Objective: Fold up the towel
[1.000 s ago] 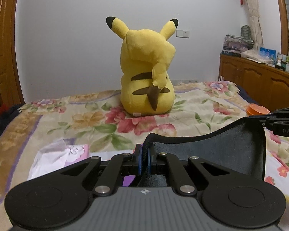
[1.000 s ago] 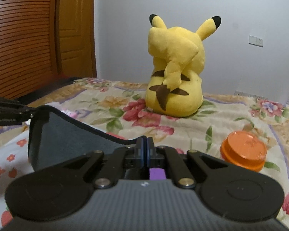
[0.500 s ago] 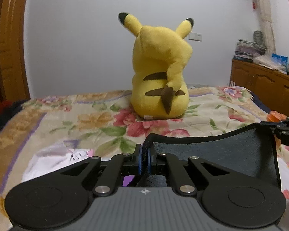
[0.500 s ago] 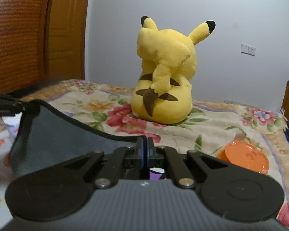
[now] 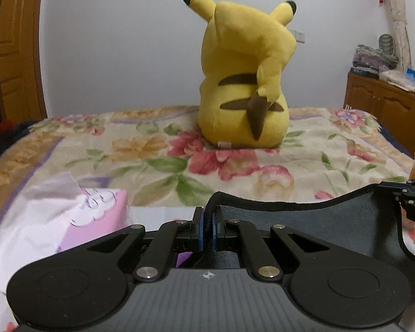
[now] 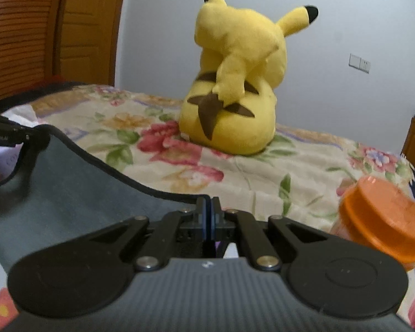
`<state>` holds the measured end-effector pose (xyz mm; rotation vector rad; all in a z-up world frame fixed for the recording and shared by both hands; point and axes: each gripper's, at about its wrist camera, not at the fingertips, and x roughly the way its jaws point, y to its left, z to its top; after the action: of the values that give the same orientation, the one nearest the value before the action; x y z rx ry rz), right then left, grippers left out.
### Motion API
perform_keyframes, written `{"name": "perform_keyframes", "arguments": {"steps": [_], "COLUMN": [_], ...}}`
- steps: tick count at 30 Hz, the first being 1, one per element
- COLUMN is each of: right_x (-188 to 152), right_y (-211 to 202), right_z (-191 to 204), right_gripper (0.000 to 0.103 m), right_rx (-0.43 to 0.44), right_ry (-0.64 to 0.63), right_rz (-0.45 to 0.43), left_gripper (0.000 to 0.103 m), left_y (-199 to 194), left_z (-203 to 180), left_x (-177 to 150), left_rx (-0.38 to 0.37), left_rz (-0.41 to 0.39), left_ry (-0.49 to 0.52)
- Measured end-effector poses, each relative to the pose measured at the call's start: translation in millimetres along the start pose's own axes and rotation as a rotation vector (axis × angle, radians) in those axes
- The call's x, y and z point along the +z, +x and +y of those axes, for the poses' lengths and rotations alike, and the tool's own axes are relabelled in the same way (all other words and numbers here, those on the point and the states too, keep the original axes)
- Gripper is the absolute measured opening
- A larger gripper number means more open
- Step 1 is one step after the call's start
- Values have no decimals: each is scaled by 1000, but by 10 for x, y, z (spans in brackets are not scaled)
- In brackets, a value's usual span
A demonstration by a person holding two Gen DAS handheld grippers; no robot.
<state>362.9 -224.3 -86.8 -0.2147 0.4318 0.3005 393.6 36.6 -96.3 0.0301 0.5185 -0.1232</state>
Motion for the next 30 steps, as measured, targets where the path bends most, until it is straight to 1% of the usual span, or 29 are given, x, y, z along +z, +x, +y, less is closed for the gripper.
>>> {"name": "perform_keyframes", "arguments": {"steps": [6, 10, 12, 14, 15, 17, 20, 21, 22, 24, 28, 30], "right_x": [-136, -172, -181, -189, -189, -197, -214, -222, -229, -245, -239, -224], "right_y": [152, 152, 141, 119, 113, 93, 22, -13, -53, -142, -306, -395], "right_z": [-5, -11, -15, -1, 3, 18, 46, 60, 74, 102, 202, 239], "right_gripper": [4, 5, 6, 9, 14, 14, 15, 18, 32, 44, 44, 44], "right_rx": [-5, -13, -11, -10, -6, -1, 2, 9, 16, 31, 46, 50], "right_ry": [26, 52, 55, 52, 52, 49, 57, 62, 68, 87, 86, 90], "right_rz": [62, 81, 81, 84, 88, 95, 101, 105, 107, 107, 115, 116], "left_gripper": [11, 23, 38, 46, 47, 47, 52, 54, 55, 57, 58, 60], "left_y": [157, 173, 155, 134, 123, 96, 28, -9, -47, -117, -269, -354], "left_z": [-31, -61, -63, -60, -59, -60, -75, -79, -82, -88, -110, -131], "left_x": [-125, -170, -184, -197, -203, -221, -254, -263, -271, -279, -279, -279], "left_rx": [3, -10, -14, -17, -18, -18, -20, -24, -28, -31, -34, -38], "left_rz": [56, 78, 84, 87, 88, 95, 105, 105, 105, 106, 111, 113], "left_ry": [-6, 7, 9, 5, 3, 9, 22, 25, 26, 24, 26, 34]}}
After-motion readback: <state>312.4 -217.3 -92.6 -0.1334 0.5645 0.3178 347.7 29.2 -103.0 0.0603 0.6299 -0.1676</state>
